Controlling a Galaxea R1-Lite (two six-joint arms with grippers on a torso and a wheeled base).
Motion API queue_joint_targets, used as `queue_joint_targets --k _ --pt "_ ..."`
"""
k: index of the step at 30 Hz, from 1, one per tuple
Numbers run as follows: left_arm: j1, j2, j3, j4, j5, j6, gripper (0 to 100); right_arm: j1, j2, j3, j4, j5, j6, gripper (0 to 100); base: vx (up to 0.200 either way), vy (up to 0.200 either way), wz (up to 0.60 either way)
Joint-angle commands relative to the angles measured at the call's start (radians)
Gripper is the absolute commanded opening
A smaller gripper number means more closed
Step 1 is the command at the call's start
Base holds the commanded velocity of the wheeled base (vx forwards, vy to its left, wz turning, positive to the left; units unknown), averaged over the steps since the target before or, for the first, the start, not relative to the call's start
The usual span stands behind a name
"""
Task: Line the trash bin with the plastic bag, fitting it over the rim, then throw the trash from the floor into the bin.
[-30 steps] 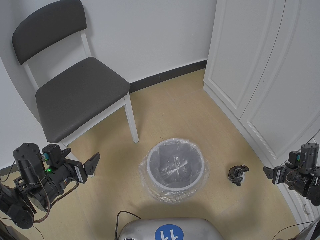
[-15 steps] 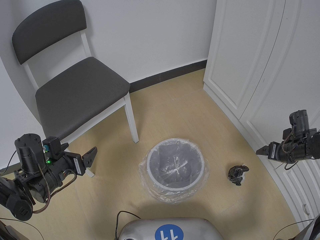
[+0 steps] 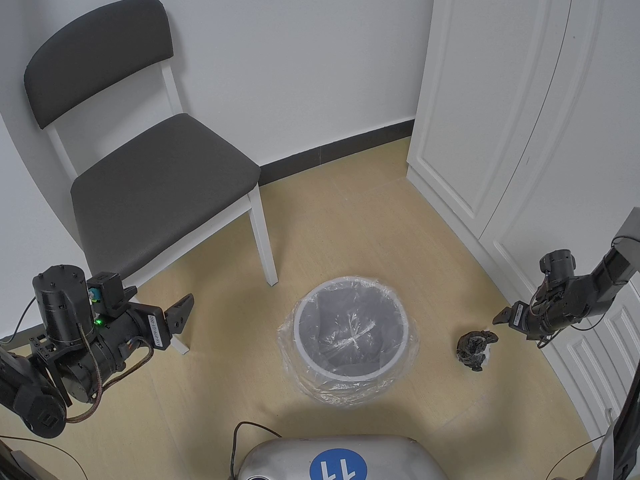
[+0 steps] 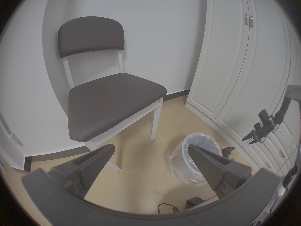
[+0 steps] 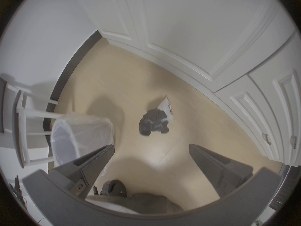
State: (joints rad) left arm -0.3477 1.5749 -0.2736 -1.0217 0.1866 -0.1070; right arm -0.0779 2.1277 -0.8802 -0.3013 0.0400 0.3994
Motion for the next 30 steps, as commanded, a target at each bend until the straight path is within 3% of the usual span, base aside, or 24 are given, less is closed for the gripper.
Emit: queue_joint_targets --k 1,5,13,21,26,30 --pt "0.024 0.011 -0.002 0.000 -0.003 0.000 100 -0.022 0.199 -0.049 -0.087 -0.002 -0.005 100 0.000 0.000 0.00" --pt "0.024 0.011 -0.004 0.002 -0.003 0.000 100 -0.025 0.279 -0.200 -0.073 -0.002 -0.024 100 0.000 0.000 0.00" --pt "0.016 0.013 -0.002 0.002 -0.001 0.001 100 -0.008 0.446 -0.660 0.229 0.000 -0.017 100 0.000 0.000 0.00" --pt "0.015 0.063 0.001 -0.006 -0.003 0.000 100 0.003 0.506 -0.707 0.257 -0.003 -0.017 100 0.000 0.000 0.00" --pt "0.012 0.083 0.002 -0.012 -0.003 0.000 100 0.015 0.623 -0.908 0.286 -0.008 -0.014 100 0.000 0.000 0.00" --pt "0.007 0.083 0.002 -0.012 -0.001 0.000 100 0.032 0.652 -0.967 0.375 -0.057 -0.019 100 0.000 0.000 0.00"
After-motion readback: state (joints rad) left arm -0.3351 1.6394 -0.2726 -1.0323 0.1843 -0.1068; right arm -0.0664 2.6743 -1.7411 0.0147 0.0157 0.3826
